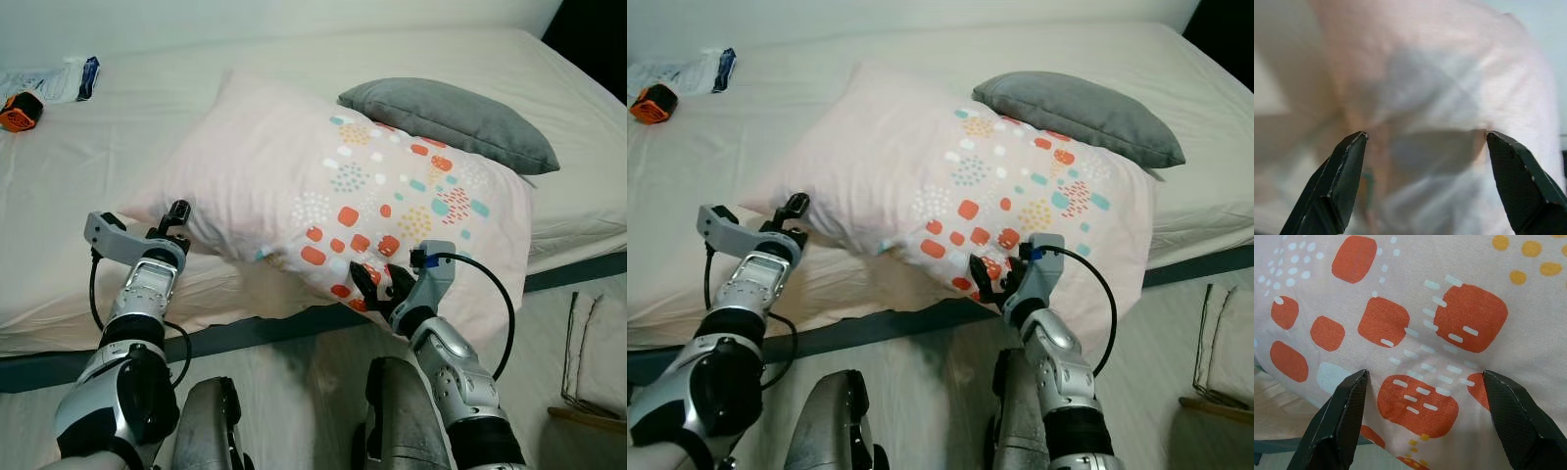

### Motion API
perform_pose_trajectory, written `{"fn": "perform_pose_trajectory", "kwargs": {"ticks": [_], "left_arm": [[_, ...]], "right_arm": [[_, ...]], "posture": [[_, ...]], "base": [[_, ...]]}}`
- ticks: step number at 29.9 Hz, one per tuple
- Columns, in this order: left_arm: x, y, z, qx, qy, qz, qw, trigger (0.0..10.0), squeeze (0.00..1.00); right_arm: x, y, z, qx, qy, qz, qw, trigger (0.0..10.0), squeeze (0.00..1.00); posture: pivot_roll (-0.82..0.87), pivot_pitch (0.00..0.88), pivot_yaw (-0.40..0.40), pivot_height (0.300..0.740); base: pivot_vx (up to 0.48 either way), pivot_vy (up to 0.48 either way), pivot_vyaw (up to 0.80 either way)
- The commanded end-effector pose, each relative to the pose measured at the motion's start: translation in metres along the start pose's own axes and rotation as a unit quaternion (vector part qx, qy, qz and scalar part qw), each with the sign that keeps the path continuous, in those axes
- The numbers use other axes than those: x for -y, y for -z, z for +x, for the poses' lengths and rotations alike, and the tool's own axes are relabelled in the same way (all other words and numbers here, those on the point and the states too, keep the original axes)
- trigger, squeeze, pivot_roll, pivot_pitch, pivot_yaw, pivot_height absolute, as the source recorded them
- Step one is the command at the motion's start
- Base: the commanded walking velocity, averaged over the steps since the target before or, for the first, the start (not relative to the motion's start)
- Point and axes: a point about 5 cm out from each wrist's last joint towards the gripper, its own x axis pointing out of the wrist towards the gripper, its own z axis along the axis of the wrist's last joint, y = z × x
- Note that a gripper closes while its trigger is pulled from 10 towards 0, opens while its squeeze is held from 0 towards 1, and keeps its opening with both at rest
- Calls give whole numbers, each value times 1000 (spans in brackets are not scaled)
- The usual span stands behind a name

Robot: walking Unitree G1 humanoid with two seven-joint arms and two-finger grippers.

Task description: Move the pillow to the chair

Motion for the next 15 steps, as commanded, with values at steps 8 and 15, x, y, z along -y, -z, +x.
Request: {"fn": "perform_pose_trajectory", "kwargs": {"ticks": [8,15], "left_arm": [[9,37,0,-31,5,-14,999,10000,0],[31,68,0,-56,18,-31,998,10000,0]], "right_arm": [[3,9,-6,-23,9,7,1000,10000,0],[-1,6,-5,-19,5,7,1000,10000,0]], "posture": [[-72,271,-5,560],[-88,270,7,560]], "base": [[0,0,0],[0,0,0]]}}
